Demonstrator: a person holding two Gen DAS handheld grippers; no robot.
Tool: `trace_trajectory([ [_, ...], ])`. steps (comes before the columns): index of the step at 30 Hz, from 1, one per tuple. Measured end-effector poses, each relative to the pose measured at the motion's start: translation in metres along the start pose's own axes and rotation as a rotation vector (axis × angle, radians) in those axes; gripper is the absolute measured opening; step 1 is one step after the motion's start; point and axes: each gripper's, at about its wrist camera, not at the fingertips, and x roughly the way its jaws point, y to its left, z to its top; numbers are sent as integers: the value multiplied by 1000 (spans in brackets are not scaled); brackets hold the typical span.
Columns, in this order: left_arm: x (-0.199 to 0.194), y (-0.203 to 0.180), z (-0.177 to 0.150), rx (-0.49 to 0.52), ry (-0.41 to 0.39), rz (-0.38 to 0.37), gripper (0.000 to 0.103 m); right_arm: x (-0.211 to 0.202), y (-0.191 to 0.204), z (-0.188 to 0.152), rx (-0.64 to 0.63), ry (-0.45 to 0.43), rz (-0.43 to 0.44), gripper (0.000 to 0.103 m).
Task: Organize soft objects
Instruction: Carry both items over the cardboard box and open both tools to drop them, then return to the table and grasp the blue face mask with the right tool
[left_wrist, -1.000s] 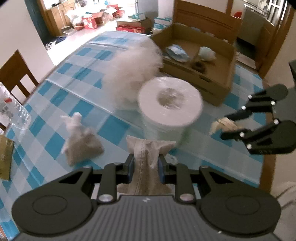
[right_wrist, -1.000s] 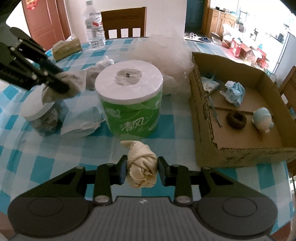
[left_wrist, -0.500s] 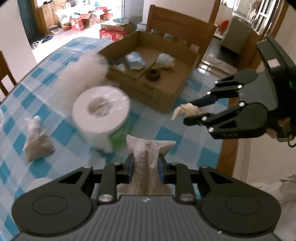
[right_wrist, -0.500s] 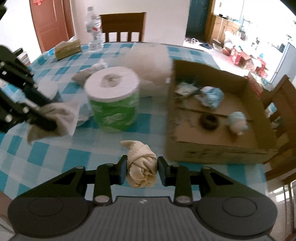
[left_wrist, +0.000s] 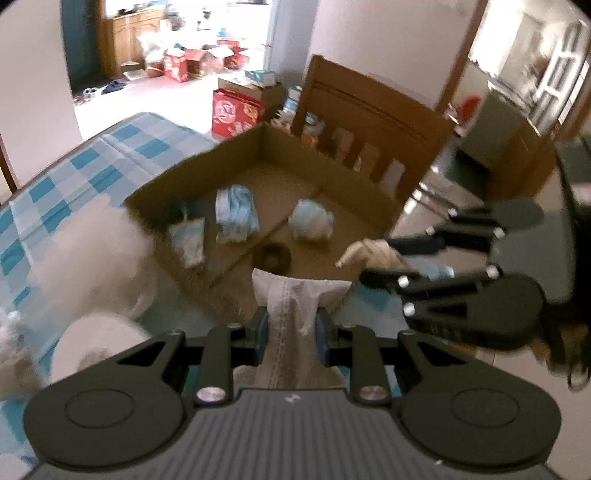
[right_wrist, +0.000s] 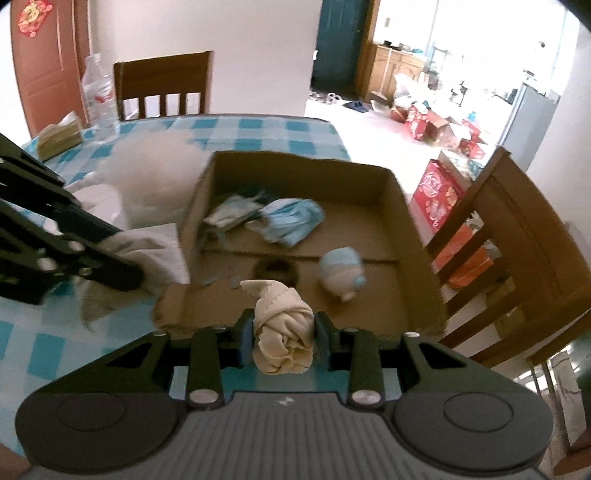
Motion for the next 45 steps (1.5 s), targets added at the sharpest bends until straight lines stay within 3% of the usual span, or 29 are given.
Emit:
trace_trajectory([
  [3, 22, 0, 20, -53, -18, 13, 25, 6, -13, 5, 1, -12, -13, 39],
  [6, 42, 3, 35, -89, -32, 55, 34, 13, -25, 11, 3, -19, -16, 39],
  [8, 54, 7, 42, -113, -43, 100, 61, 19, -30, 14, 1, -19, -14, 39],
  [9, 59, 9, 44, -123, -55, 127, 80, 22, -31, 16, -2, -19, -13, 39],
  [10, 64, 11, 45, -123, -78, 157, 82, 25, -33, 19, -7, -18, -12, 39],
  [14, 67, 14, 45, -124, -122, 239, 83, 36, -37, 31, -31, -24, -10, 39],
  [24, 16, 12, 26, -124, -139, 223, 95, 86, -48, 91, -63, -61, 2, 41],
  [25, 11, 12, 22, -126, -142, 221, 97, 91, -48, 97, -65, -63, 8, 45],
  [27, 3, 13, 13, -135, -144, 213, 98, 100, -46, 105, -62, -78, -8, 80],
  [29, -3, 16, 3, -146, -135, 222, 98, 104, -45, 109, -46, -100, -2, 96],
  [35, -15, 26, -25, -165, -111, 296, 98, 99, -27, 111, -38, -89, 4, 96],
  [45, -40, 43, -74, -176, -70, 366, 98, 55, 21, 90, -55, -110, 52, 100],
])
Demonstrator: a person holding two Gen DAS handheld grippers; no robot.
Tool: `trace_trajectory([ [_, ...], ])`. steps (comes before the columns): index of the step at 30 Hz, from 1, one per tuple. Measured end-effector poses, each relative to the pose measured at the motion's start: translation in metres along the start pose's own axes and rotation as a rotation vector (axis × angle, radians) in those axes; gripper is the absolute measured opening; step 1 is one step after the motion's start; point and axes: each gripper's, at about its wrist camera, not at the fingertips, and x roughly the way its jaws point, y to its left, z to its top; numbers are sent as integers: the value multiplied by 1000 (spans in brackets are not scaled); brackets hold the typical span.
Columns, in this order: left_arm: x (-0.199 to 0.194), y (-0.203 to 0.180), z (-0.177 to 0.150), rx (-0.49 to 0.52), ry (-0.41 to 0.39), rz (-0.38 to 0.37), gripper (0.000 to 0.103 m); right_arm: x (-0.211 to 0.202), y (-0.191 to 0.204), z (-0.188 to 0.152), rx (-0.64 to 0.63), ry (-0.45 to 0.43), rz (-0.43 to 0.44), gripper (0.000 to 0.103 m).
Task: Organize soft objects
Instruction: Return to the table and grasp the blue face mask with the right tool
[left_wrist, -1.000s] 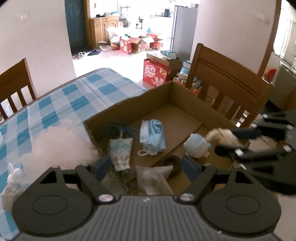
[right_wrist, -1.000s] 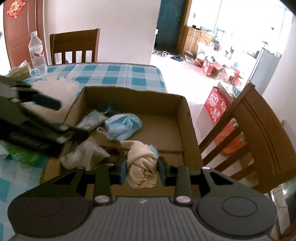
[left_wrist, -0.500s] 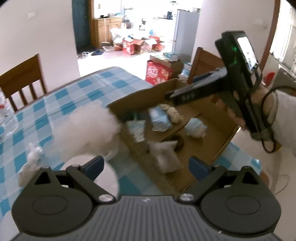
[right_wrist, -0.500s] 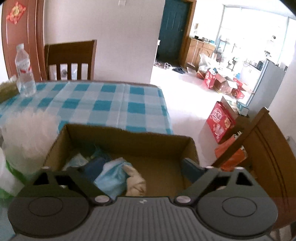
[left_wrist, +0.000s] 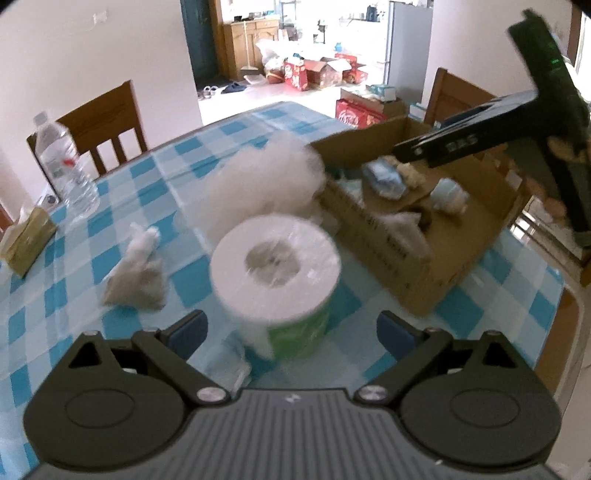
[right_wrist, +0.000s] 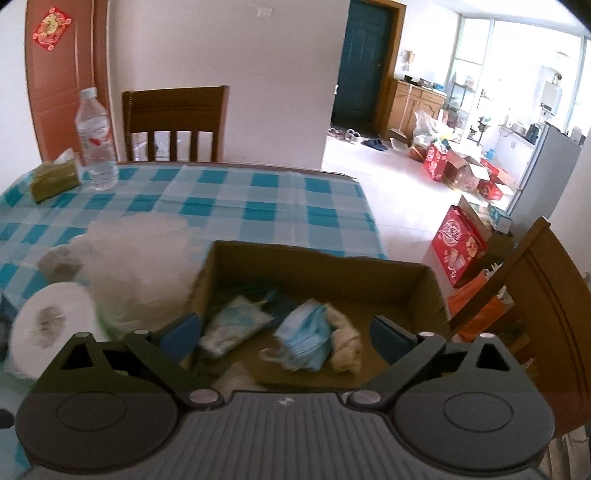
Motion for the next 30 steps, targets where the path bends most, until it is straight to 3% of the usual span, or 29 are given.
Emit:
trace_trajectory([
  [19, -30, 62, -76, -33, 60, 2, 98, -42, 124, -52, -22, 94, 160, 100],
  [30, -43, 109, -98, -91, 53, 50, 100, -45, 208, -64, -176, 123, 301, 100],
])
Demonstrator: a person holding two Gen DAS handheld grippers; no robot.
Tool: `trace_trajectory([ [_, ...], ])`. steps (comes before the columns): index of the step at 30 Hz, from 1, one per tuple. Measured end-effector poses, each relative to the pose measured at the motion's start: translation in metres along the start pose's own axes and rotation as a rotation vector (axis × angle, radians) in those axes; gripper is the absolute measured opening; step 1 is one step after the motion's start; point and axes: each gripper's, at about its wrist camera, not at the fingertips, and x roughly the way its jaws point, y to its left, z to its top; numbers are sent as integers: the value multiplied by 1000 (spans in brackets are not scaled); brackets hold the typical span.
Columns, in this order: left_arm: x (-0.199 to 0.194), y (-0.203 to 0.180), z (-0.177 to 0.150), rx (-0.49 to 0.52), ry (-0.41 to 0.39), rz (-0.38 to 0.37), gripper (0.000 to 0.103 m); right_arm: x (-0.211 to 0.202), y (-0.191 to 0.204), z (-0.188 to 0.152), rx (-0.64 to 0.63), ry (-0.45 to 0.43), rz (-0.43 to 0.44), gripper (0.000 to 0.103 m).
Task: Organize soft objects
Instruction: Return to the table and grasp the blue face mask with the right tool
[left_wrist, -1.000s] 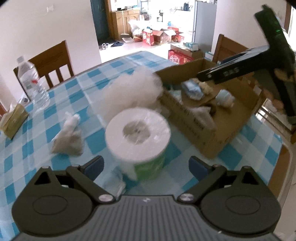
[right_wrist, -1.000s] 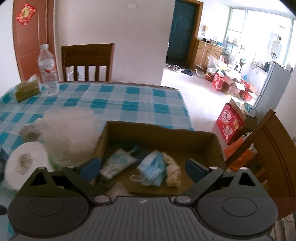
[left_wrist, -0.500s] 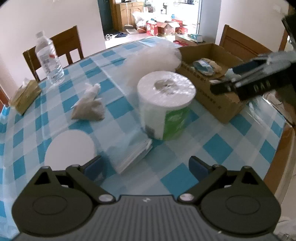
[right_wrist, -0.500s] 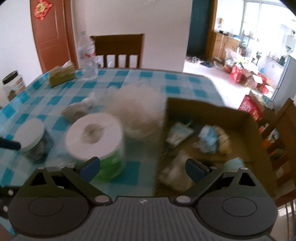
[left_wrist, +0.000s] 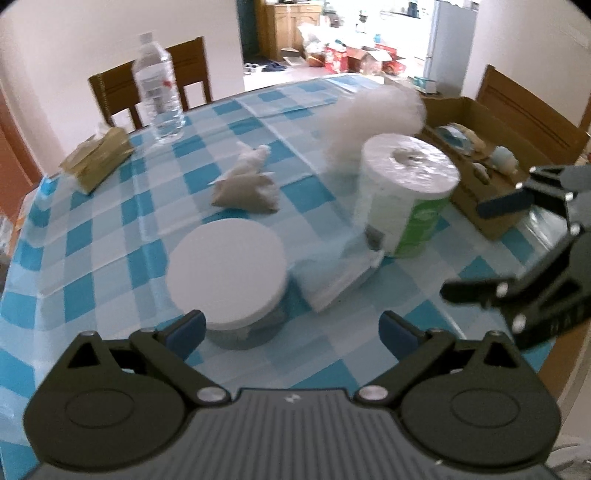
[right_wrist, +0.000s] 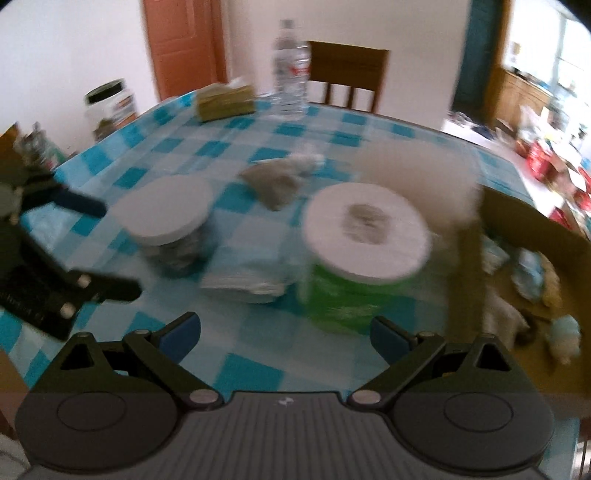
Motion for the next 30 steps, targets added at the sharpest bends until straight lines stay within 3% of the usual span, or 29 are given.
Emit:
trace_trajectory([
  [7, -8, 28, -9, -63, -5, 48, 100, 30, 41, 12, -125, -4, 36, 100],
  [15, -11, 60, -18, -150, 4, 74, 100, 75, 74, 23, -281, -37, -15, 96],
  [26, -1, 87, -11, -178, 10, 68, 100, 113, 78, 26, -286, 25, -34, 88],
  [30, 4, 96, 4, -141, -7, 52, 100, 114, 76, 23, -271, 48, -47, 74],
])
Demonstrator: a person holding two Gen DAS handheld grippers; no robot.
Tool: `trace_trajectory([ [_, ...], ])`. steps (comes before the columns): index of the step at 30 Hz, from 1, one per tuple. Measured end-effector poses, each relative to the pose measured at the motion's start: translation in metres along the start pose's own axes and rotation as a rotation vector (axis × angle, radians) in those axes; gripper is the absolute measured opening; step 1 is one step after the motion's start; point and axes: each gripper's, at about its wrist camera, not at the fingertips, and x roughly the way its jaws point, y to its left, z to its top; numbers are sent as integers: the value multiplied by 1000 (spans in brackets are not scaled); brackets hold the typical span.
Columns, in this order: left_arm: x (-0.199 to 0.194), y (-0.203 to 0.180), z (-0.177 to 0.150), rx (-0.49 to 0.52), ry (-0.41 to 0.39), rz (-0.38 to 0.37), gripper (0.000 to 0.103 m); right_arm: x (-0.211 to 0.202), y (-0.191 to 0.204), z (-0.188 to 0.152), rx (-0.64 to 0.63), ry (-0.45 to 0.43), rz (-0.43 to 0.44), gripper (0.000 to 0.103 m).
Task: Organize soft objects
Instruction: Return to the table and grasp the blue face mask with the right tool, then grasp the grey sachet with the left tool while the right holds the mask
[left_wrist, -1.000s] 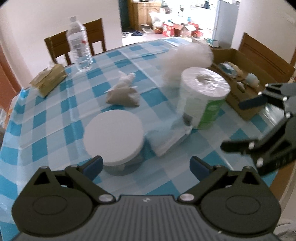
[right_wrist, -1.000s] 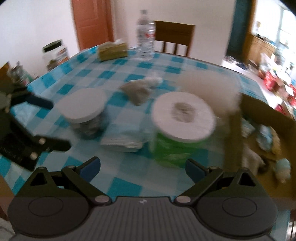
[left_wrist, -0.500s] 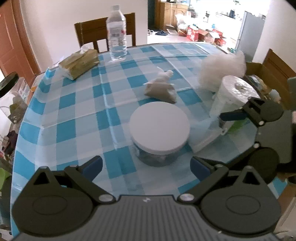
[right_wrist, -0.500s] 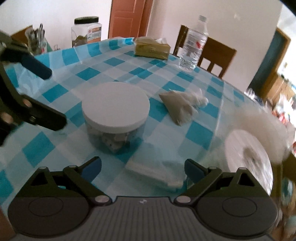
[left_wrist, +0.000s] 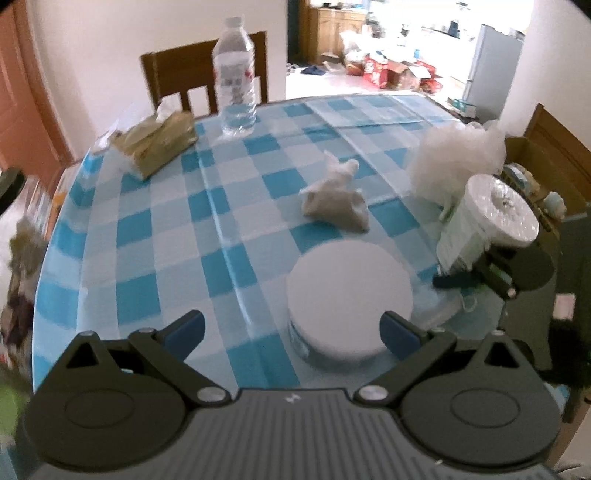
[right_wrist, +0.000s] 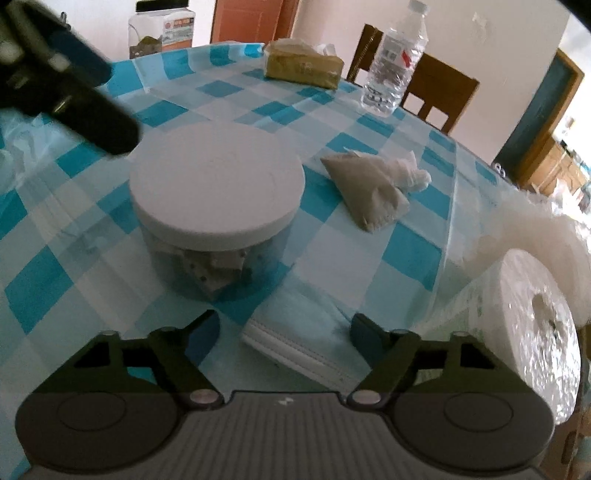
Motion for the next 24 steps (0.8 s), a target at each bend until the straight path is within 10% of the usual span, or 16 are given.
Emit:
trace_trajectory([
  [9, 22, -3, 50, 153, -52, -48, 100, -7, -9, -6, 96, 31, -6, 51],
  [24, 143, -35, 107, 288, 76, -171, 99, -19, -5, -13, 118, 63, 43, 51],
])
